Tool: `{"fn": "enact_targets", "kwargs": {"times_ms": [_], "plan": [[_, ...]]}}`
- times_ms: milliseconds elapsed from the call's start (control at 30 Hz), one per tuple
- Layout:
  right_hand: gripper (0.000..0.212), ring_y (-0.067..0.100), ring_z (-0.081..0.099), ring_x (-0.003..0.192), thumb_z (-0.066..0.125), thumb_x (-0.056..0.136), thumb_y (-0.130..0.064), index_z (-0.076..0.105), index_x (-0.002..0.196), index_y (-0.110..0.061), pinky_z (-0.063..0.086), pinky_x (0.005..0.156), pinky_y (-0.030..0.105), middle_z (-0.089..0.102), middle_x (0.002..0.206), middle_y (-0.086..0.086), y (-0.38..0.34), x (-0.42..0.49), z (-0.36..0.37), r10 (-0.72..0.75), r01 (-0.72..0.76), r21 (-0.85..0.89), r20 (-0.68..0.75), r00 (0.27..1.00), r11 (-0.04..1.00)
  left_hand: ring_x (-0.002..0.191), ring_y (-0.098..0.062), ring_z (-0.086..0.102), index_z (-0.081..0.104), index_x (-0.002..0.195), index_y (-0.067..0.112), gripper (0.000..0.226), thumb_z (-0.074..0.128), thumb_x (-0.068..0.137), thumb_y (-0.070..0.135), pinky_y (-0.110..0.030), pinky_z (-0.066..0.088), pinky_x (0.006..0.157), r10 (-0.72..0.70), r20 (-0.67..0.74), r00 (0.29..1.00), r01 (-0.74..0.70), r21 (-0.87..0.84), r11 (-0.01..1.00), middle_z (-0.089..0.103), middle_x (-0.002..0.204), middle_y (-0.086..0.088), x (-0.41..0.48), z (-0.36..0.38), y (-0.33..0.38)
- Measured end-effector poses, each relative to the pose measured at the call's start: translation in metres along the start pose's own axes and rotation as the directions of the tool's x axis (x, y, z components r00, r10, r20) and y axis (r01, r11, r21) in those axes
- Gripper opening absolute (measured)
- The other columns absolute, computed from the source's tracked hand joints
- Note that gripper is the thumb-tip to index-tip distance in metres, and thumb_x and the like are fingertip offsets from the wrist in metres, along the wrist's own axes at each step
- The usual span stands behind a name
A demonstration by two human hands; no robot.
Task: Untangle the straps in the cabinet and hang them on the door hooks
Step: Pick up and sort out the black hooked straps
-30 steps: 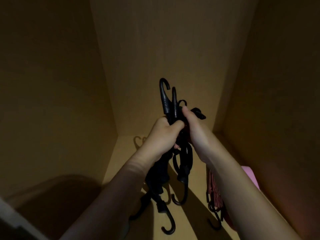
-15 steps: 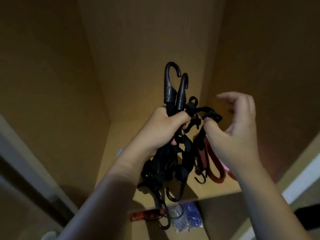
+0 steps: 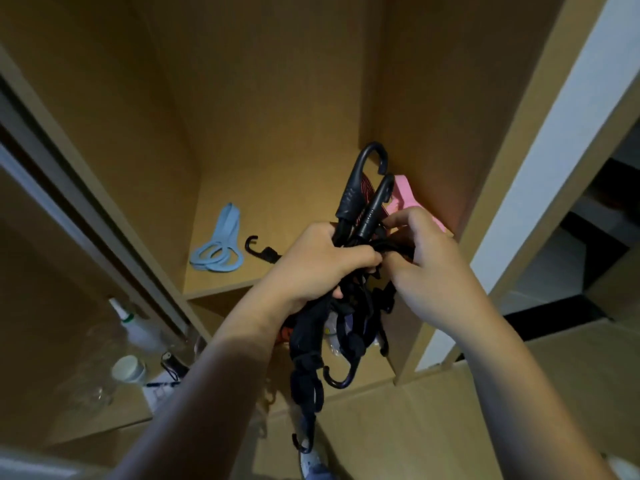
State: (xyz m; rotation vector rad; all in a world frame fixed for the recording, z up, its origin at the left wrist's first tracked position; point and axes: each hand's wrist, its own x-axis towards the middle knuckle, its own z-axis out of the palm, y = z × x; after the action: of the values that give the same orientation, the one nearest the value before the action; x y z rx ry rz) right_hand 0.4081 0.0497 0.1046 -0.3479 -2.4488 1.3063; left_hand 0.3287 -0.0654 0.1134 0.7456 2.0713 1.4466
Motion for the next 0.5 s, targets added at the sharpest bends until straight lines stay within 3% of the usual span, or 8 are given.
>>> {"fn": "enact_targets", "kwargs": {"times_ms": [100, 200, 333, 500], "plan": [[0.018, 0.018, 0.058, 0.072, 0.048, 0.09, -0.012, 0.041, 0.104, -0.021, 0.047, 0.062, 0.038, 0.061, 0.085, 0.002, 0.007, -0.022, 0.001, 0.071, -0.07, -0.023, 0.038, 0.997, 0.997, 0.041, -0.005, 0.05, 0.061, 0.063, 0.016, 0.018, 0.064, 0.081, 0.012, -0.018, 0.04, 0.039, -0.019, 0.071, 0.997, 0.02, -0.015, 1.0, 0.057, 0.051, 0.007, -0.016, 0.009, -0.005], [0.02, 0.017, 0.055, 0.079, 0.052, 0.086, -0.012, 0.041, 0.102, -0.019, 0.043, 0.062, 0.032, 0.056, 0.089, -0.001, 0.012, -0.038, 0.006, 0.064, -0.066, -0.119, -0.019, 0.998, 0.991, 0.043, -0.007, 0.052, 0.06, 0.067, 0.016, 0.014, 0.065, 0.08, 0.013, -0.022, 0.041, 0.043, -0.041, 0.119, 0.992, 0.04, 0.005, 0.999, 0.058, 0.052, 0.007, -0.03, 0.015, -0.012], [0.042, 0.013, 0.036, 0.111, 0.06, 0.081, -0.012, 0.044, 0.118, -0.021, 0.033, 0.087, 0.026, 0.038, 0.114, -0.004, 0.008, -0.058, 0.011, -0.013, -0.018, -0.227, -0.133, 0.991, 0.974, 0.041, -0.004, 0.053, 0.059, 0.069, 0.016, 0.013, 0.064, 0.081, 0.014, -0.02, 0.041, 0.042, -0.044, 0.159, 0.986, 0.041, 0.023, 0.999, 0.059, 0.051, 0.007, -0.047, 0.014, -0.014], [0.022, 0.011, 0.035, 0.103, 0.058, 0.081, -0.014, 0.051, 0.101, -0.021, 0.029, 0.082, 0.021, 0.036, 0.103, -0.008, 0.0, -0.091, 0.019, -0.044, 0.004, -0.259, -0.148, 0.988, 0.966, 0.042, -0.005, 0.051, 0.06, 0.07, 0.013, 0.012, 0.063, 0.082, 0.012, -0.019, 0.04, 0.042, -0.001, 0.251, 0.968, 0.003, -0.008, 1.0, 0.058, 0.059, 0.001, -0.072, 0.014, -0.021]]}}
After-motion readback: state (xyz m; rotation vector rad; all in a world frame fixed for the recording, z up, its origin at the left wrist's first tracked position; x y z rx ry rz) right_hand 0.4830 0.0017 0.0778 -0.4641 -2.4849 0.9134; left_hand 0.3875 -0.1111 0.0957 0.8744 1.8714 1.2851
